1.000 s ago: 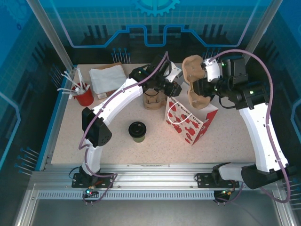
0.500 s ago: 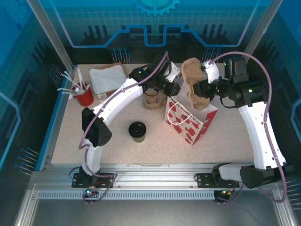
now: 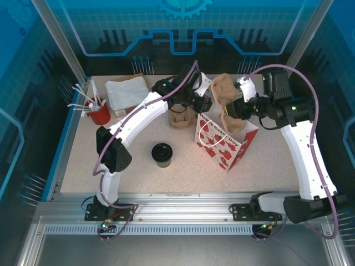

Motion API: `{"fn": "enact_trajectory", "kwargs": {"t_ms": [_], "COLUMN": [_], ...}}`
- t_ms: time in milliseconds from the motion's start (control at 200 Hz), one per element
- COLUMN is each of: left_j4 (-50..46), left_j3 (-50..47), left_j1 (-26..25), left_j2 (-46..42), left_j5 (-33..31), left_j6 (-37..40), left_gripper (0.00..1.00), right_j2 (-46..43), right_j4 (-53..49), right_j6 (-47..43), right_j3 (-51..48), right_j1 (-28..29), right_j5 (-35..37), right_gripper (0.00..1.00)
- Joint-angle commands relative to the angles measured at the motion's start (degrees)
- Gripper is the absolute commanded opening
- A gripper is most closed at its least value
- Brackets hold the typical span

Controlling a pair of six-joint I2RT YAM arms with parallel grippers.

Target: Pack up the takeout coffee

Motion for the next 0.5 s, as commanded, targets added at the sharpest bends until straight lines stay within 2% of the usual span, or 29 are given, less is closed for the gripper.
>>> {"fn": "enact_trajectory", "kwargs": {"t_ms": [0, 495], "left_j4": [0.21, 0.16], "left_j3": [1.45, 1.45], "left_j1": [0.43, 0.76], "left_j2": [-0.27, -0.46], "left_j5": [1.78, 2.75], "left_j6": [0.22, 1.10], "left_gripper": [0.04, 0.04], "right_j2": [-1.41, -0.29], "right_j4": [-2.05, -6.84], "right_j6": [-1.68, -3.99], "right_j3": [-0.41, 1.47], "right_j1": [-0.70, -0.75], "right_j5": [1.46, 5.55], "right_gripper": [0.33, 0.33]}}
